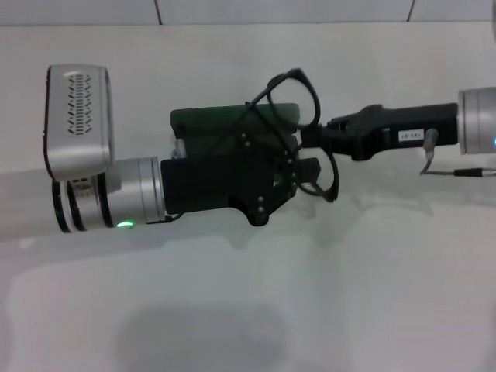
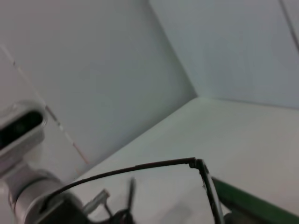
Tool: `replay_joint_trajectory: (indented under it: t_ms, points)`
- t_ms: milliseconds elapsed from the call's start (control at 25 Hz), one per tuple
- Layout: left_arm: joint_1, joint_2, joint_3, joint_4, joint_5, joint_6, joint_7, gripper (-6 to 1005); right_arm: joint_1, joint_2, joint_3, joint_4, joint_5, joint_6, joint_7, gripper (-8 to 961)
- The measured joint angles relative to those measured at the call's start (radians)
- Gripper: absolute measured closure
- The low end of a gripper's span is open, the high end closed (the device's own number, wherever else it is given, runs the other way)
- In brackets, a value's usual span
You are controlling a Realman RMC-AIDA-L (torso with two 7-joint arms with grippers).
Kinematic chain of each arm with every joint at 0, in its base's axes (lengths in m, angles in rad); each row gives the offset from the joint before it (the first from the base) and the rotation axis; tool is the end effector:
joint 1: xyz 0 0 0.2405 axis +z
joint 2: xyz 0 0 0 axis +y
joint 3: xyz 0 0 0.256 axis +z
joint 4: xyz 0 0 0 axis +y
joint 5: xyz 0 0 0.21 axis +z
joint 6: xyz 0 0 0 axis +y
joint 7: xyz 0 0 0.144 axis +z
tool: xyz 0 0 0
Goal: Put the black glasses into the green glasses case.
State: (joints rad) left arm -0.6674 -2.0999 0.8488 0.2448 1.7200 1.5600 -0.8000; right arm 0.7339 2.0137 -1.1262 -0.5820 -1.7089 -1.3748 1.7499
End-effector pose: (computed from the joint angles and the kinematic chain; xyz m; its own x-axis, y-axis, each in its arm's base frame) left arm -0.2095 0.3140 -0.0698 0.7602 -0.0079 0.6496 0.1199 -0.9811 -0.1522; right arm 0.1782 0.3811 -0.0286 0.7491 -0.4944 -0.4410 -0.5301 -0.8466 0.0486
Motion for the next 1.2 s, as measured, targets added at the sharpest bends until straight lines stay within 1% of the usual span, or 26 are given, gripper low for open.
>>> replay_joint_trajectory:
  t_ms: [240,360,1200]
  points:
    - [-0.012,0.0,0.001,-0.001,0.001,0.001,-0.002,996,0.007,0.0,-0.045,-0.001,0.0,-0.004,-0.028,872]
    - [-0.014,0.0,0.001,-0.001,0.003,0.002,-0.003,995,0.008,0.0,-0.052,-0.002,0.0,-0.004,-0.031,872]
    - [-0.014,0.002,0.001,0.005,0.001,-0.007,0.001,993,0.008,-0.001,-0.05,-0.012,0.0,-0.031,-0.072,871]
